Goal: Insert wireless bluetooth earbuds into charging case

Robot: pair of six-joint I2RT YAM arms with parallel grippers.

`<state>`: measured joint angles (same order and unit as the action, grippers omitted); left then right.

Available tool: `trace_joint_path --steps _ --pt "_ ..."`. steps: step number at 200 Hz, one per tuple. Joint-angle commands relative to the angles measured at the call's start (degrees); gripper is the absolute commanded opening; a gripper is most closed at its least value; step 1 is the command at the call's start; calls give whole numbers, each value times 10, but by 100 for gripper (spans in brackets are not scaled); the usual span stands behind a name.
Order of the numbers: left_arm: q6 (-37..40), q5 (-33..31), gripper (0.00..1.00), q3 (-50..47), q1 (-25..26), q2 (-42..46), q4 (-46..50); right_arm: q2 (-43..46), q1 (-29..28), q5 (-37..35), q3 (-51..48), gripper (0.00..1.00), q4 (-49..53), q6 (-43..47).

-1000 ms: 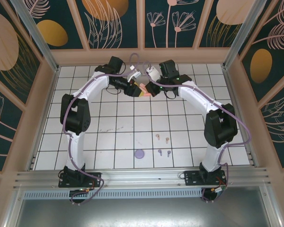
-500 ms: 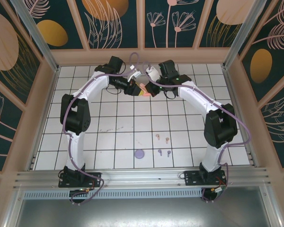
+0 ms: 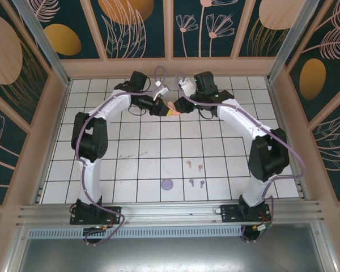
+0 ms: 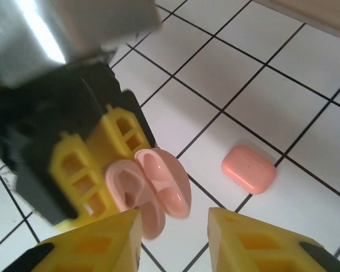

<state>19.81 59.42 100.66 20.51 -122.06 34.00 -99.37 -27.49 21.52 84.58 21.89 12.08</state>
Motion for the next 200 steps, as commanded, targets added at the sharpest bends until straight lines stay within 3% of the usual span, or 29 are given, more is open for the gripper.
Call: trace_joint_path --steps 1,38,83,138,200 --pt "-74 4 0 -49 -11 48 -128 66 5 14 -38 42 -17 -30" --pt "-131 -18 0 -107 -23 79 -224 146 14 -7 -123 54 -26 -69" --pt "-195 -41 0 -178 -24 125 -342 206 20 -55 -181 57 -35 -158" --pt "-289 -112 0 -296 -24 212 -542 214 4 -94 -241 57 -19 -286" --pt "-341 -171 0 -376 -24 276 -685 186 -62 -159 -271 57 18 -392"
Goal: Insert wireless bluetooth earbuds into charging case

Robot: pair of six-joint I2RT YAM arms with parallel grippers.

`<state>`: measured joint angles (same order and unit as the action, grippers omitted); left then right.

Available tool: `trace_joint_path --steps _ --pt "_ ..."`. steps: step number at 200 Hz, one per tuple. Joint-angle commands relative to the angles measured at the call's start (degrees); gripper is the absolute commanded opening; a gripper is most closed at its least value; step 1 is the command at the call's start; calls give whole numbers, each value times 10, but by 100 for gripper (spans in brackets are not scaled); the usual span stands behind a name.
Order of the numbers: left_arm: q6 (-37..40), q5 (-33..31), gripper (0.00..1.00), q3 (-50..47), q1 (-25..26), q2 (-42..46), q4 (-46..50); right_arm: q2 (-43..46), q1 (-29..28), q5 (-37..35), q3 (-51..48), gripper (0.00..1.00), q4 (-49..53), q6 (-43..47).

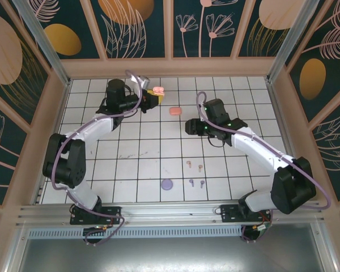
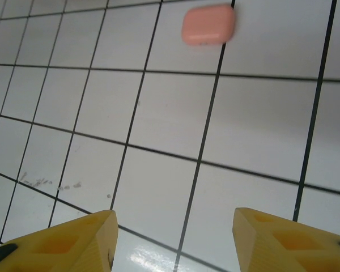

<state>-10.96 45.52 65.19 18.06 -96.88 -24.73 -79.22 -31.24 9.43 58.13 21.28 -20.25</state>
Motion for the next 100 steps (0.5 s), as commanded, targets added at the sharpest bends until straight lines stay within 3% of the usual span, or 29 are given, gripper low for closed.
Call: trace_joint_path --steps 1,39,100 --pt "-34 -33 0 -22 1 25 -99 -16 -26 -39 -7 57 25 -69" --pt "-61 -89 0 -53 1 45 -149 -45 -65 -84 7 57 74 -114" --pt "-90 -113 0 -91 1 56 -205 -61 -104 -97 7 57 96 -163"
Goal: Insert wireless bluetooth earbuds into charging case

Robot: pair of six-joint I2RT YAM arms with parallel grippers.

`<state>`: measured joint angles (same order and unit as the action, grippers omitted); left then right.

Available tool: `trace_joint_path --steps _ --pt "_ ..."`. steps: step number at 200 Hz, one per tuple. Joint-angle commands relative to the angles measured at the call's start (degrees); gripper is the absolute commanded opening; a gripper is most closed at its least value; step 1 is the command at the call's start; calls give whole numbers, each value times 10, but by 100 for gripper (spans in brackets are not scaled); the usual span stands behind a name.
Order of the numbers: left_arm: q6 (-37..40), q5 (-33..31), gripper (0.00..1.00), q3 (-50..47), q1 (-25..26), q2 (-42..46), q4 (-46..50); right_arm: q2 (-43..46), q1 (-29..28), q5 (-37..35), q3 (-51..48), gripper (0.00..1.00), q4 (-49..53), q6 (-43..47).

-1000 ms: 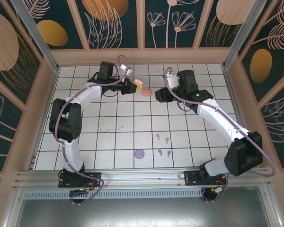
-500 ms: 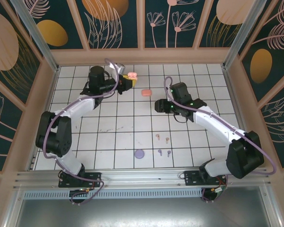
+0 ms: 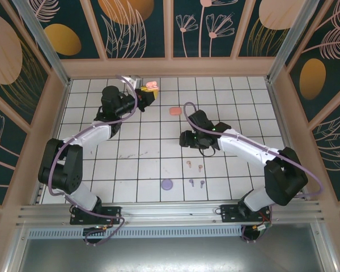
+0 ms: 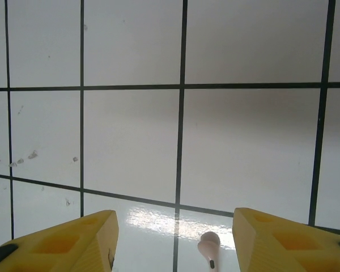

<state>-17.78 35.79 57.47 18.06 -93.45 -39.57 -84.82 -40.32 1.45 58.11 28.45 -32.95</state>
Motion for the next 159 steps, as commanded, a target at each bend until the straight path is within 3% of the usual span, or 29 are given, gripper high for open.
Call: trace_joint_path --steps 1,159 --pt "-22 -16 0 -14 1 22 -57 -6 -14 -18 8 57 24 -37" --pt "-22 -23 0 -48 1 31 -82 -70 -57 -43 -22 55 33 -104"
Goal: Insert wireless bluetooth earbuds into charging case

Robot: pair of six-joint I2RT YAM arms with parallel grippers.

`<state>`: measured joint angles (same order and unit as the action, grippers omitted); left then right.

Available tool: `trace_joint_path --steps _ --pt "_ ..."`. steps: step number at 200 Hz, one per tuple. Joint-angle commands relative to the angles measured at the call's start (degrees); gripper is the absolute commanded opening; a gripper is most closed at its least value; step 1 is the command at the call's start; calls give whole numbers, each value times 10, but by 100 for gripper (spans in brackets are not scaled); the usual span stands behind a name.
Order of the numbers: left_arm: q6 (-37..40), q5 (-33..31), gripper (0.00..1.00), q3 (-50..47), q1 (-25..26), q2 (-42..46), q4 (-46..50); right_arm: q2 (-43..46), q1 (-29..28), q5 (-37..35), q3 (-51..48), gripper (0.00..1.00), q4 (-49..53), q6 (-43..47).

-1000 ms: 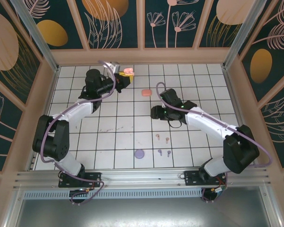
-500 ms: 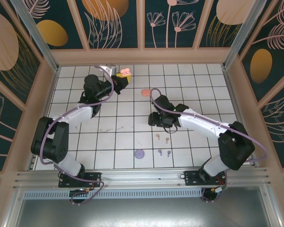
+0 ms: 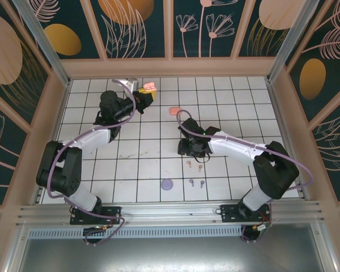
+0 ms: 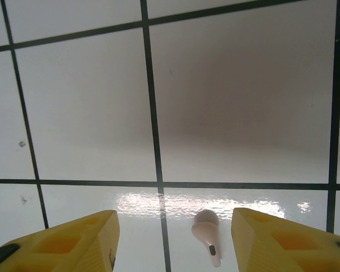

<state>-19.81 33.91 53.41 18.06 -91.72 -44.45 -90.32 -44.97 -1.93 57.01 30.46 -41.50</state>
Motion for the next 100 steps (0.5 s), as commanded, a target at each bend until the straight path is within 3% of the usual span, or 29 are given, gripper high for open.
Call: trace_joint_path --steps 1,100 --pt "-1 -4 0 -8 1 13 -33 -15 -11 -9 -12 55 13 -19" --pt "-7 -1 0 -5 1 2 -41 -71 -37 -29 -2 47 31 -30"
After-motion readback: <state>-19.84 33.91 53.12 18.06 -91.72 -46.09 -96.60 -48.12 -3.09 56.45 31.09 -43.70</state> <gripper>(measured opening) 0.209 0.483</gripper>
